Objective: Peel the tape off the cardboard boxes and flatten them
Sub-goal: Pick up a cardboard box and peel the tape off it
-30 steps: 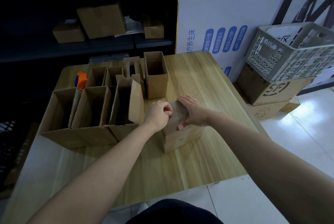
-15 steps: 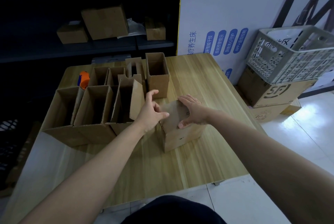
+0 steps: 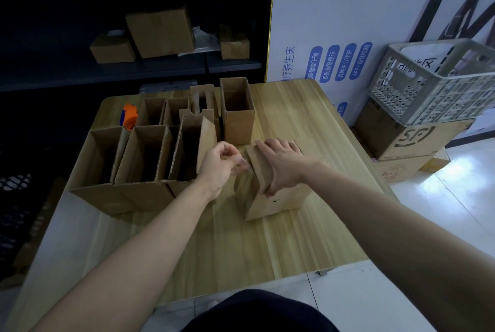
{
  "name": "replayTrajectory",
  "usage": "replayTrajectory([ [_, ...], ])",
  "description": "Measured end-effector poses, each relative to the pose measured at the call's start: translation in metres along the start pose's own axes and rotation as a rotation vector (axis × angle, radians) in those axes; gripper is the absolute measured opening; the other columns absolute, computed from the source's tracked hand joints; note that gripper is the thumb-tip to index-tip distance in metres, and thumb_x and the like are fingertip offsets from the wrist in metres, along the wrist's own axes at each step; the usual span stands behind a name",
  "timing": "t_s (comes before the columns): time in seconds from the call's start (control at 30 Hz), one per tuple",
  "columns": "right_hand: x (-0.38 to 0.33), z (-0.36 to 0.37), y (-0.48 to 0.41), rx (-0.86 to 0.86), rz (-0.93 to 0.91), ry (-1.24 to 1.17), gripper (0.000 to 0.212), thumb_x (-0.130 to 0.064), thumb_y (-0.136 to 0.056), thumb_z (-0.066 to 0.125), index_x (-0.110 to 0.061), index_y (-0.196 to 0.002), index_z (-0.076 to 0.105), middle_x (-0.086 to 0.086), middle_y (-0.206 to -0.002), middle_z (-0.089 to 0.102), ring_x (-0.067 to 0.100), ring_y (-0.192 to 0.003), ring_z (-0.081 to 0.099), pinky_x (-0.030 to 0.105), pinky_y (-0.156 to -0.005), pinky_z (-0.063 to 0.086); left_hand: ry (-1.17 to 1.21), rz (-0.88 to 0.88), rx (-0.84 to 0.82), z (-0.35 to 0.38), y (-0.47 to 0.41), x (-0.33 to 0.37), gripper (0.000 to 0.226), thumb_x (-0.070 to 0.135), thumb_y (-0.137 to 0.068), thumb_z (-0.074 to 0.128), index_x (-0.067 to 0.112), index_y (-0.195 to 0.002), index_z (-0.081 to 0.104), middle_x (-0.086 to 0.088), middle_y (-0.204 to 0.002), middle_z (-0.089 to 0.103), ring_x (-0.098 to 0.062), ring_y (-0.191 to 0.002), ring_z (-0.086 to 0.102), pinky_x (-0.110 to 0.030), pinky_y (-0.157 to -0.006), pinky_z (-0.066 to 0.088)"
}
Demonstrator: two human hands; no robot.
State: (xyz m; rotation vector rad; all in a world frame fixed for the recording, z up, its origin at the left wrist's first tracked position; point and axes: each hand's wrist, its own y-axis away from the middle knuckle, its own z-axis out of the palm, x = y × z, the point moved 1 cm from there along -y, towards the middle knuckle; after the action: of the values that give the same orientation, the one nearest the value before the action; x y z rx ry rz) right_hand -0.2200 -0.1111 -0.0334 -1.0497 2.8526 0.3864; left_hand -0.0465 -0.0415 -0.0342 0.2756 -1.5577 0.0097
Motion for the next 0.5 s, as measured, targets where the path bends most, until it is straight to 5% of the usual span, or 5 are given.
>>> replayTrajectory([
  [0.1, 0.014, -0.015, 0.005, 0.050, 0.071, -0.153, 0.126, -0.065, -0.047, 0.077, -0.030, -0.146, 0.008, -0.004, -0.142, 0.022, 0.024, -0.130, 0.025, 0.049, -0.109, 0.028, 0.266, -0.019, -0.030, 0.008, -0.002, 0.014, 0.007, 0.004, -0.096, 0.047, 0.010, -0.093, 0.049, -0.015, -0.106, 0.056, -0.027, -0.093, 0.069, -0.037, -0.081, 0.057],
  [0.2, 0.022, -0.020, 0.012, 0.068, 0.171, -0.480, 0.129, -0.063, -0.037, 0.075, -0.031, -0.144, 0.012, -0.007, -0.128, 0.028, 0.020, -0.118, 0.035, 0.042, -0.098, 0.043, -0.078, 0.063, 0.106, 0.017, -0.008, 0.019, 0.006, 0.008, -0.096, 0.050, 0.013, -0.093, 0.053, -0.007, -0.099, 0.059, -0.020, -0.088, 0.067, -0.032, -0.082, 0.057],
  [0.3, 0.027, -0.009, 0.020, 0.007, 0.244, -0.701, 0.127, -0.050, -0.042, 0.083, -0.030, -0.146, 0.011, -0.003, -0.133, 0.032, 0.022, -0.119, 0.040, 0.045, -0.100, 0.044, -0.414, 0.088, 0.156, 0.024, -0.015, 0.015, 0.001, 0.012, -0.092, 0.058, 0.013, -0.091, 0.059, -0.006, -0.102, 0.058, -0.018, -0.091, 0.060, -0.029, -0.084, 0.053],
  [0.4, 0.037, 0.004, 0.030, -0.062, 0.306, -0.832, 0.125, -0.034, -0.056, 0.087, -0.026, -0.150, 0.004, 0.005, -0.147, 0.027, 0.028, -0.131, 0.035, 0.047, -0.108, 0.035, -0.504, 0.105, 0.005, 0.034, -0.015, 0.009, 0.006, 0.012, -0.089, 0.063, 0.016, -0.085, 0.063, 0.000, -0.088, 0.062, -0.016, -0.085, 0.058, -0.028, -0.078, 0.049],
  [0.5, 0.049, 0.000, 0.036, -0.135, 0.312, -0.877, 0.125, -0.038, -0.058, 0.086, -0.023, -0.150, 0.003, 0.004, -0.153, 0.020, 0.025, -0.133, 0.033, 0.037, -0.109, 0.034, -0.569, 0.143, -0.086, 0.048, -0.015, 0.008, 0.008, 0.013, -0.088, 0.064, 0.018, -0.083, 0.065, 0.006, -0.082, 0.061, -0.008, -0.079, 0.056, -0.018, -0.068, 0.042],
])
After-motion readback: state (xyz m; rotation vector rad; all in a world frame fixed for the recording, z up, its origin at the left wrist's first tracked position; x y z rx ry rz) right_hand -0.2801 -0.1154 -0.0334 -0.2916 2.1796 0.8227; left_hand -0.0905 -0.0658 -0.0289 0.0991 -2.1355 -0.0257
